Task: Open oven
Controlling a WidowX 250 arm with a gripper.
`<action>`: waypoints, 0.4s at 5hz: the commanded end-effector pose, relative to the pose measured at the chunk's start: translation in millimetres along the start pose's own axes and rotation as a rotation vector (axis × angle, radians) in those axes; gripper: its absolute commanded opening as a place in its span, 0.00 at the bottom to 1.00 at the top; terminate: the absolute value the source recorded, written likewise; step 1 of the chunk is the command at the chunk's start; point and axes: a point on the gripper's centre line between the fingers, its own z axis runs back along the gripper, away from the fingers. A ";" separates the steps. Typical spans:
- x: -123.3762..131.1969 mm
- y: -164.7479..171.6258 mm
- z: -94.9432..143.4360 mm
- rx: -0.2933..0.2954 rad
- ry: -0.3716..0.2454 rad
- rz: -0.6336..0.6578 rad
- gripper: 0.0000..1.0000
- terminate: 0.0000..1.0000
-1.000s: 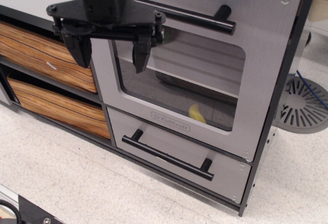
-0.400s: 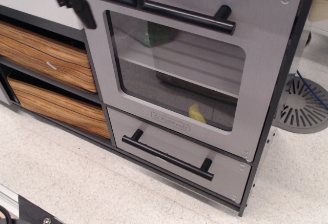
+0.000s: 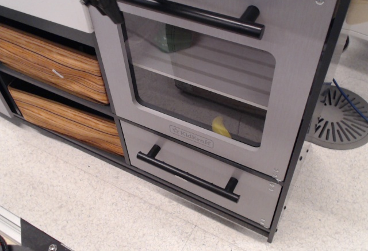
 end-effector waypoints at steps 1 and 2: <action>12.0 -2.3 -10.1 -0.033 -0.051 0.044 1.00 0.00; 14.8 0.3 -22.8 -0.011 -0.073 0.047 1.00 0.00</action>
